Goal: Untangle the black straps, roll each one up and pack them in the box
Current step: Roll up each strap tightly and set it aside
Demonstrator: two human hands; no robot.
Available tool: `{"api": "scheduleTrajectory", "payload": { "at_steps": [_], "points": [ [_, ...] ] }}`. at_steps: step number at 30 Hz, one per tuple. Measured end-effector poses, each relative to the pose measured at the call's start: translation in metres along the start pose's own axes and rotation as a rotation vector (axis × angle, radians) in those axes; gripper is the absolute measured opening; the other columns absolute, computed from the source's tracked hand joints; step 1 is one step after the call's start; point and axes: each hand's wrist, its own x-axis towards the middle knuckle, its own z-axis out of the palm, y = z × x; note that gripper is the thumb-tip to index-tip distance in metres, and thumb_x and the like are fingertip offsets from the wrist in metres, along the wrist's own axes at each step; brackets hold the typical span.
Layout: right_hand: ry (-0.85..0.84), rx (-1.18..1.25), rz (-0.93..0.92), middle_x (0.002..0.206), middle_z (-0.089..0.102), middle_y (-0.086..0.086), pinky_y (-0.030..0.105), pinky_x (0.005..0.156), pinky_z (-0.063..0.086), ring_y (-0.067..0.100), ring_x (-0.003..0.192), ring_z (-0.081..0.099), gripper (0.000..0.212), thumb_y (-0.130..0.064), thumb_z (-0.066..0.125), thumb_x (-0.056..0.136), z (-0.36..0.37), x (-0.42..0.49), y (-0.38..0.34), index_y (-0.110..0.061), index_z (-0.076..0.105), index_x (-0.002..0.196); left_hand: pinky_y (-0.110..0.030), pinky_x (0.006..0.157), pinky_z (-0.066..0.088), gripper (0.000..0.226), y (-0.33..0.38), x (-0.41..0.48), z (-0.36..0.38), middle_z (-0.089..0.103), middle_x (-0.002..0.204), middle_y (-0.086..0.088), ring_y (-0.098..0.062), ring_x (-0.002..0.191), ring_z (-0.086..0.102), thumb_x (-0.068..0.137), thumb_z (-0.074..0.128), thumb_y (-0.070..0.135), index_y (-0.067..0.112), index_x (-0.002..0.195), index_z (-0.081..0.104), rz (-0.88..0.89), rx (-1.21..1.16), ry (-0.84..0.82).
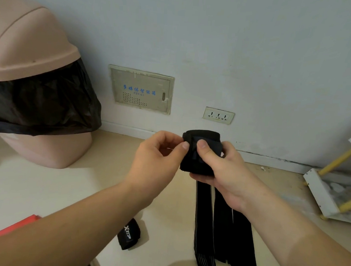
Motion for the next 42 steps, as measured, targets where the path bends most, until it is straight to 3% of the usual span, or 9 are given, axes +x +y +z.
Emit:
{"api": "scheduleTrajectory", "payload": {
  "at_steps": [7,14,18,22,25,31,36,38,42],
  "points": [
    [0.048,-0.037,0.044,0.116,0.077,0.008,0.051,0.092,0.065,0.023,0.095,0.082,0.055,-0.05,0.081,0.088,0.002,0.001,0.005,-0.013,0.061,0.124,-0.008,0.062,0.049,0.01,-0.011,-0.002,0.005,0.074,0.099,0.013,0.008,0.076,0.066,0.105,0.063,0.032,0.028,0.113,0.068,-0.03,0.108,-0.086],
    [-0.085,-0.032,0.092,0.116,0.081,0.009,0.049,0.1,0.061,0.03,0.109,0.078,0.03,-0.036,0.067,0.104,-0.007,0.007,0.009,-0.015,0.075,0.125,-0.029,0.087,0.059,0.022,-0.018,0.008,0.0,0.075,0.101,0.01,-0.008,0.094,0.07,0.11,0.049,0.027,0.028,0.119,0.069,-0.112,0.135,-0.05],
    [-0.045,-0.045,0.102,0.112,0.082,0.008,0.047,0.098,0.062,0.028,0.107,0.078,0.025,-0.032,0.072,0.102,-0.008,0.012,0.015,-0.013,0.077,0.118,-0.012,0.066,0.049,0.016,-0.022,0.007,0.0,0.076,0.097,0.013,0.004,0.078,0.069,0.107,0.056,0.03,0.03,0.118,0.068,-0.062,0.177,-0.113],
    [0.002,-0.048,0.094,0.114,0.081,0.009,0.046,0.096,0.063,0.028,0.107,0.077,0.019,-0.022,0.071,0.102,-0.002,0.013,0.023,-0.015,0.075,0.119,-0.023,0.08,0.056,0.036,-0.032,-0.004,0.005,0.075,0.104,0.017,0.003,0.096,0.069,0.088,0.074,0.04,0.035,0.121,0.062,-0.024,0.351,-0.218],
    [0.048,-0.076,0.056,0.11,0.081,0.004,0.045,0.094,0.063,0.025,0.105,0.077,0.02,-0.018,0.071,0.102,0.002,0.006,0.029,-0.022,0.073,0.121,-0.008,0.073,0.049,0.049,-0.034,-0.019,0.01,0.069,0.102,0.025,0.017,0.094,0.062,0.084,0.083,0.038,0.038,0.122,0.052,-0.019,0.419,-0.249],
    [0.048,-0.165,0.137,0.111,0.077,0.011,0.041,0.086,0.066,0.023,0.097,0.075,0.034,-0.031,0.081,0.094,-0.003,-0.016,0.035,-0.015,0.066,0.119,-0.022,0.063,0.051,0.051,-0.029,-0.029,0.015,0.07,0.096,0.012,-0.004,0.084,0.068,0.078,0.084,0.051,0.026,0.113,0.056,-0.138,0.445,-0.177],
    [-0.042,-0.031,0.264,0.091,0.077,0.003,0.045,0.084,0.065,0.017,0.065,0.067,0.035,-0.038,0.076,0.094,-0.018,-0.041,0.03,-0.011,0.075,0.117,-0.018,0.065,0.05,0.063,-0.032,-0.042,0.017,0.065,0.105,0.015,0.003,0.09,0.063,0.077,0.089,0.045,0.028,0.121,0.048,-0.184,0.454,-0.259],
    [-0.043,-0.028,0.275,0.096,0.078,0.005,0.049,0.091,0.064,0.022,0.071,0.07,0.027,-0.038,0.067,0.099,-0.022,-0.051,0.031,-0.014,0.077,0.108,-0.019,0.068,0.055,0.069,-0.035,-0.047,0.018,0.067,0.107,0.013,0.004,0.087,0.066,0.073,0.091,0.044,0.025,0.124,0.048,-0.204,0.47,-0.284],
    [-0.052,-0.169,0.284,0.114,0.075,0.011,0.053,0.099,0.061,0.031,0.094,0.073,0.024,-0.038,0.061,0.103,-0.027,-0.066,0.037,-0.017,0.072,0.098,-0.008,0.048,0.048,0.067,-0.051,-0.059,0.023,0.066,0.102,0.008,0.01,0.062,0.067,0.076,0.093,0.034,0.019,0.124,0.049,-0.302,0.389,-0.318]
  ]
}}
